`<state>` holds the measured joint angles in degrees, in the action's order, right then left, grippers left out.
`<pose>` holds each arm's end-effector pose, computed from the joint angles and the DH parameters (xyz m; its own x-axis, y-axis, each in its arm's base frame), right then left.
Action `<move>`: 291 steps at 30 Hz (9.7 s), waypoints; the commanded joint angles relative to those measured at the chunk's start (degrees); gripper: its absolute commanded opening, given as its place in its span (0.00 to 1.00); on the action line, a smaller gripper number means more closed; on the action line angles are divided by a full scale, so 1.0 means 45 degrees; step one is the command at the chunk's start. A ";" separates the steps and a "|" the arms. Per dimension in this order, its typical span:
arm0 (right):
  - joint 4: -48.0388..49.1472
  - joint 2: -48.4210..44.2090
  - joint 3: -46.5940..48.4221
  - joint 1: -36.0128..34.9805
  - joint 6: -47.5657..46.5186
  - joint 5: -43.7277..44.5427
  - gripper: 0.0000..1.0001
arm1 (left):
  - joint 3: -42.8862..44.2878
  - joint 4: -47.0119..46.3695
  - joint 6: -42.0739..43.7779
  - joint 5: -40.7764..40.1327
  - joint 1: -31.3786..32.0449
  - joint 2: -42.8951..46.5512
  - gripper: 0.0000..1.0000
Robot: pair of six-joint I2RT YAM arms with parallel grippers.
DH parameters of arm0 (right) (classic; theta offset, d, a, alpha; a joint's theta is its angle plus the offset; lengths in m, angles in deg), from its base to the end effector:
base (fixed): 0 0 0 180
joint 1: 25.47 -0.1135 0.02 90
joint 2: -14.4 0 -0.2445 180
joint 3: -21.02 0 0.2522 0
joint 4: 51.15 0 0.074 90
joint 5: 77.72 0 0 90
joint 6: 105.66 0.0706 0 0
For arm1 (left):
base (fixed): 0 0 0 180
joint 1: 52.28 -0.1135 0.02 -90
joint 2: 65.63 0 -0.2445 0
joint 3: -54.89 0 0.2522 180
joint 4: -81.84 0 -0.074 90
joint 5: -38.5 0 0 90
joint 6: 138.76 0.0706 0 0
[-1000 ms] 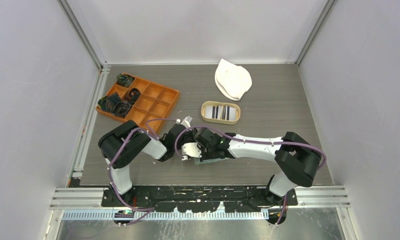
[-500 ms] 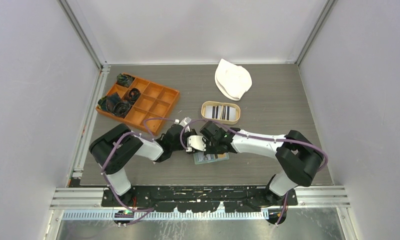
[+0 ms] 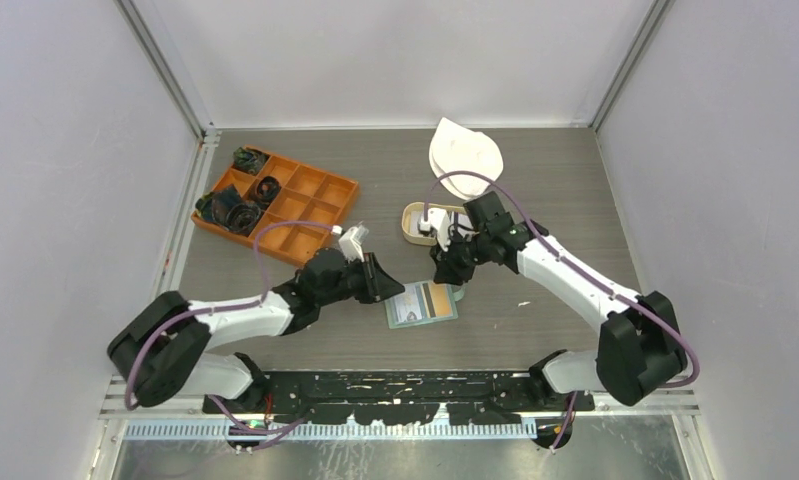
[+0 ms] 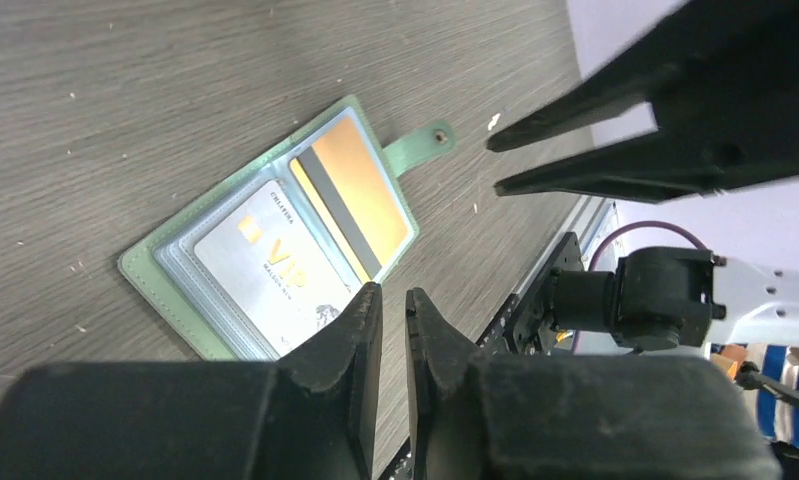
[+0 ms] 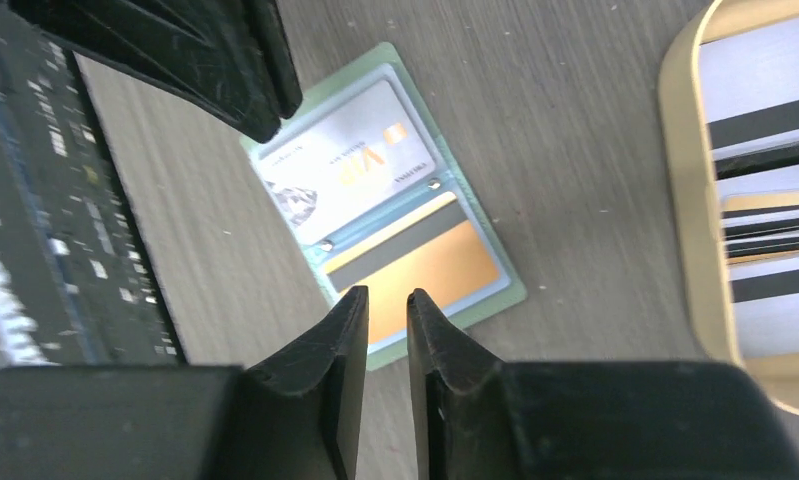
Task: Put the credit cards into the card holder
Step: Insert the credit card into the card holder, then turn over the card slot in the card holder, then pick up the credit card from the storage box.
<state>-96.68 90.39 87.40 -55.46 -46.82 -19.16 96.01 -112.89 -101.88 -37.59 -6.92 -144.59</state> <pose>0.2295 0.1749 0.1985 -0.2539 -0.6562 -0.7106 -0.9536 0.2926 0.0705 0.2011 -0.2278 0.1428 -0.8422 -0.2521 -0.4765 0.2871 0.5383 -0.7923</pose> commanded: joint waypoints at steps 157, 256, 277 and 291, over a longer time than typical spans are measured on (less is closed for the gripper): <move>-0.3885 0.4902 0.3882 0.1295 0.3141 -0.1736 0.40 | -0.2075 0.0312 0.1714 -0.0758 0.0604 0.3992 0.31; 0.0884 0.5407 0.4945 0.5202 0.9131 0.0756 0.39 | 1.4157 0.3492 0.0673 0.3027 -0.1904 -1.1038 0.25; 0.0811 0.5400 0.4986 0.5205 0.9150 0.0590 0.39 | 1.5005 0.3176 -0.0262 0.4360 -0.1755 -1.1936 0.39; 0.0661 0.5520 0.4993 0.5313 0.9189 0.1132 0.39 | 1.4512 0.1741 -0.1296 0.4620 -0.1754 -1.1765 0.33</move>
<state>-93.71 116.27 107.42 -31.82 -5.18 -15.01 160.97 -100.76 -106.45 -19.06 -15.16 -198.54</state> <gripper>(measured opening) 0.391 0.327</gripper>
